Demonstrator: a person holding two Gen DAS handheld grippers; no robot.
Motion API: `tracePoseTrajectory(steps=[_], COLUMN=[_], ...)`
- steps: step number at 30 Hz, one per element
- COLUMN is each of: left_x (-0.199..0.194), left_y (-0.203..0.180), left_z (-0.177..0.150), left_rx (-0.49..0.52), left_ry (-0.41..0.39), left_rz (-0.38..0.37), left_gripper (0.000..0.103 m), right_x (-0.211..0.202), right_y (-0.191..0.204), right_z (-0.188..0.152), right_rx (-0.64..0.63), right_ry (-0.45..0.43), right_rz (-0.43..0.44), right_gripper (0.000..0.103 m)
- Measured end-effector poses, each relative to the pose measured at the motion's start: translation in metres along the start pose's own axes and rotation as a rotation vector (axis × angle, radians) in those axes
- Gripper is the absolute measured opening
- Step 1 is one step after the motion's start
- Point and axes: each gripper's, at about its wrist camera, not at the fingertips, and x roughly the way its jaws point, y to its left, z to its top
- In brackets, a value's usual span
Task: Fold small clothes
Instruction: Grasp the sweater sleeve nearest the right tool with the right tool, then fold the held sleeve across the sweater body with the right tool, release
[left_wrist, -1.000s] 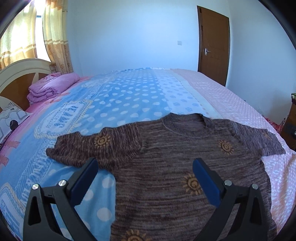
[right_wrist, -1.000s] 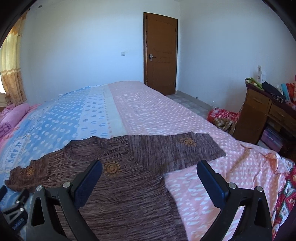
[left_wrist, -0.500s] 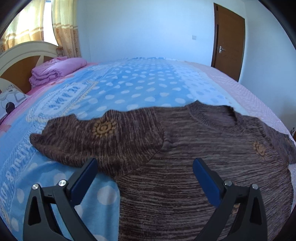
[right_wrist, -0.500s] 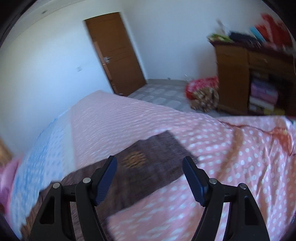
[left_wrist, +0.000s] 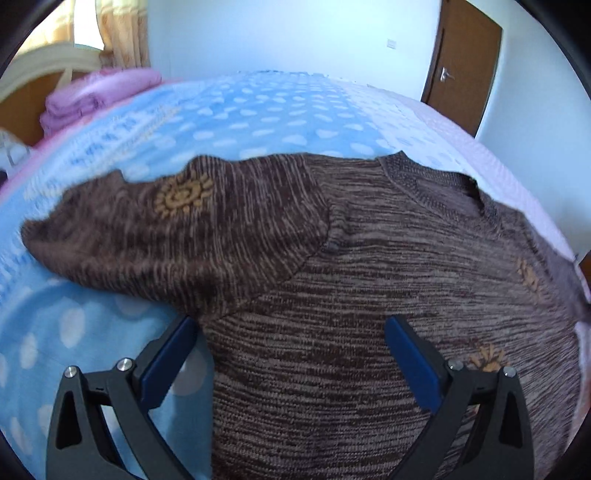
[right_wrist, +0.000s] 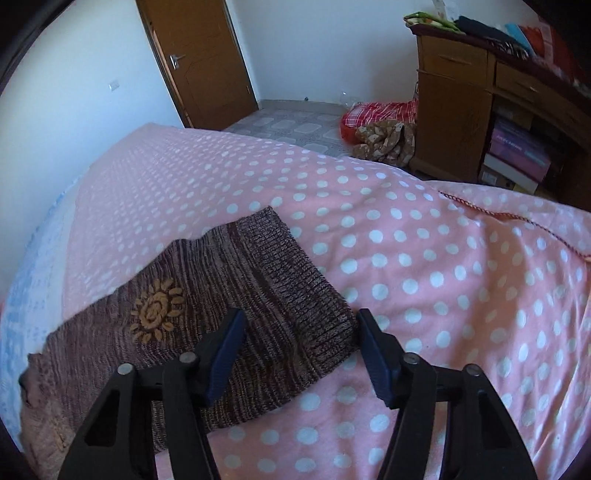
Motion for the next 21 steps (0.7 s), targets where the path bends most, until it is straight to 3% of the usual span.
tracePoseTrajectory(steps=[3, 6, 11, 16, 21], left_x=[-0.001, 0.0, 0.0, -0.002, -0.002], left_y=[-0.001, -0.004, -0.002, 0.0, 0.002], left_z=[-0.002, -0.001, -0.002, -0.003, -0.004], left_rx=[-0.007, 0.006, -0.002, -0.007, -0.013], left_ry=[-0.01, -0.012, -0.019, -0.026, -0.034], left_rz=[-0.003, 0.011, -0.003, -0.014, -0.03], left_gripper=[0.103, 0.103, 0.103, 0.103, 0.103], right_x=[-0.002, -0.012, -0.06, -0.121, -0.164], right_y=[0.007, 0.015, 0.039, 0.11, 0.205], right_z=[0.002, 0.006, 0.019, 0.005, -0.05], right_rx=[-0.062, -0.095, -0.097, -0.246, -0.468], right_ry=[0.009, 0.024, -0.077, -0.171, -0.229], right_rz=[0.011, -0.002, 0.07, 0.198, 0.329], right_gripper=[0.013, 0.011, 0.011, 0.011, 0.011])
